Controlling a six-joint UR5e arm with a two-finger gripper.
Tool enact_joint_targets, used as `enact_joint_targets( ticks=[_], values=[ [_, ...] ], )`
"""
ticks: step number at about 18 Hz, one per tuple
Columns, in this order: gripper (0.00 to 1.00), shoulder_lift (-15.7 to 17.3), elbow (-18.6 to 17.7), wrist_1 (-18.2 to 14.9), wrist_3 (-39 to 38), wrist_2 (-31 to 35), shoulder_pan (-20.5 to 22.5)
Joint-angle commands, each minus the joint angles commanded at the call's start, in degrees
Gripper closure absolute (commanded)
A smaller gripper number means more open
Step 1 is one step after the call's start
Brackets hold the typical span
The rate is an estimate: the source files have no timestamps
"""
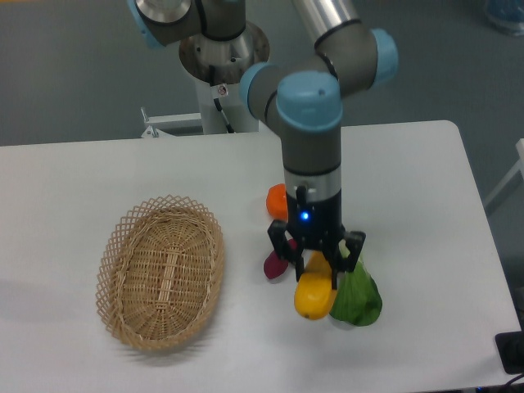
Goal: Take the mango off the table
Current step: 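Lift the grasped yellow mango up off the table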
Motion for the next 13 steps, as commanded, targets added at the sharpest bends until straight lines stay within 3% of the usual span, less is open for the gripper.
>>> enact_joint_targets(
  ticks=[4,13],
  values=[
    [0.48,2.02,-0.52,-5.63,6.69,0.26,2.02],
    [0.48,2.20,-0.44,-5.82,7.32,0.35,2.64]
  ],
)
